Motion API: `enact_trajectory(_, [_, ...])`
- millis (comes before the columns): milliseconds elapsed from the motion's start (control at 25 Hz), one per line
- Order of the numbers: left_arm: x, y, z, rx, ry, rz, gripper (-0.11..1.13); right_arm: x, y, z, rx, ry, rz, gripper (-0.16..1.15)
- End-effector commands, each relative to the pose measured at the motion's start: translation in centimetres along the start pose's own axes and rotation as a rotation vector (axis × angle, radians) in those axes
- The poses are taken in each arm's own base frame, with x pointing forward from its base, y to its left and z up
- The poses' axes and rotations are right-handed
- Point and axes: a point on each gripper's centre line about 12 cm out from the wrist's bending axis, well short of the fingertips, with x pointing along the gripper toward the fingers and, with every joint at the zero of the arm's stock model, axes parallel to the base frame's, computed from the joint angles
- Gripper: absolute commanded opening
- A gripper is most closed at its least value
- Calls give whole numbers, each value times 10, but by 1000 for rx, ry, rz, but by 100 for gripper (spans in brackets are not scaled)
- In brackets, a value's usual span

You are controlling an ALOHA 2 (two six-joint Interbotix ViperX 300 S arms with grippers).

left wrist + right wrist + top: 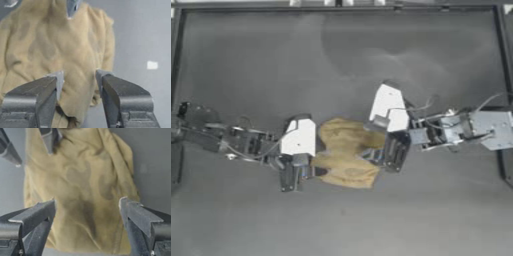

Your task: Fold shirt

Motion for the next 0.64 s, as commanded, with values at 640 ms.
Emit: enact_trajectory(640, [12, -3, -26, -30, 69, -5, 80, 28, -7, -20, 19, 71, -10, 101])
